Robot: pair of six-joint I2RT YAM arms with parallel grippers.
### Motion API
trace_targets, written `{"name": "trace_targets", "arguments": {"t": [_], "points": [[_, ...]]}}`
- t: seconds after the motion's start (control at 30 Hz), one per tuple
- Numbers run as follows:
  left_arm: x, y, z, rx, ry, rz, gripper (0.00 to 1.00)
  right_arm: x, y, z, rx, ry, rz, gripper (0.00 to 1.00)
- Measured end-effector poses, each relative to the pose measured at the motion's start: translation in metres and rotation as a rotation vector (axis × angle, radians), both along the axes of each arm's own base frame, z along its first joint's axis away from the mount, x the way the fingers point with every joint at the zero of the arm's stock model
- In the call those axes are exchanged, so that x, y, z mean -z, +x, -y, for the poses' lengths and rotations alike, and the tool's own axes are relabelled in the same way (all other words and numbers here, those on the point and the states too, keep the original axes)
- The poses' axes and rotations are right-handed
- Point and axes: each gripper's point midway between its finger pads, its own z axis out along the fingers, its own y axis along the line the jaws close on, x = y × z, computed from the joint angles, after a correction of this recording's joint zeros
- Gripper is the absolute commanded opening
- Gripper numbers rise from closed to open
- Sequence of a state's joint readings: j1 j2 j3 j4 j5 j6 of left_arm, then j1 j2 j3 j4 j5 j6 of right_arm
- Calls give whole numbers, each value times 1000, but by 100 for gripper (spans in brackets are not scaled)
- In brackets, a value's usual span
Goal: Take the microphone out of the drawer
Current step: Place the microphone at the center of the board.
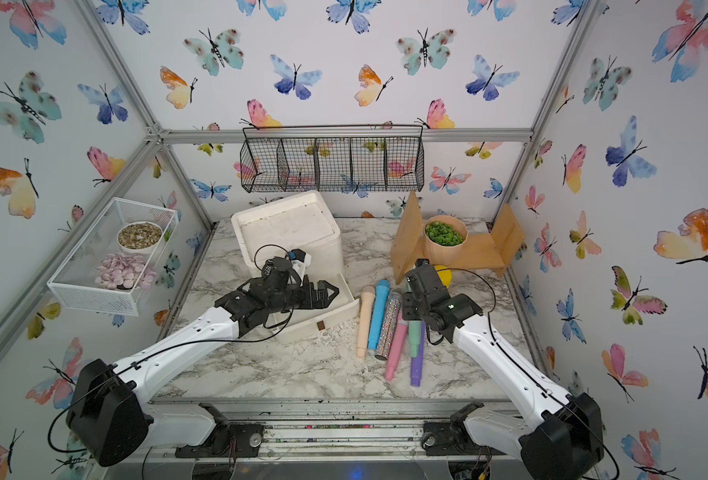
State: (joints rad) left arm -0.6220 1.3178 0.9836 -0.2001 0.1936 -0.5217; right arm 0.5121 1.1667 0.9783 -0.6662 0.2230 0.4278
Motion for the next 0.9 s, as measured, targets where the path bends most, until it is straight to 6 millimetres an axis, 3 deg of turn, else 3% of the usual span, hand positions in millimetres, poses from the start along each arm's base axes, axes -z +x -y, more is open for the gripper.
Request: {"name": "trace_targets", "arguments": {"t": [0.2,0.3,0.6,0.77,0.9], "points": [[-1,-3,-9,-33,5,17,98,29,-1,55,164,-13,-79,35],[-2,-2,-11,-43,5,21,98,43,-2,72,218,-9,-124,34],[2,-4,-17,-61,28,3,98,84,-2,79,230,22,-253,34],[-4,-3,-30,-95,-7,13,98,107,-4,74,209,39,-313,35],[2,-2,-43,-129,-18,0,98,123,-6,71,198,41,-362,37]]}}
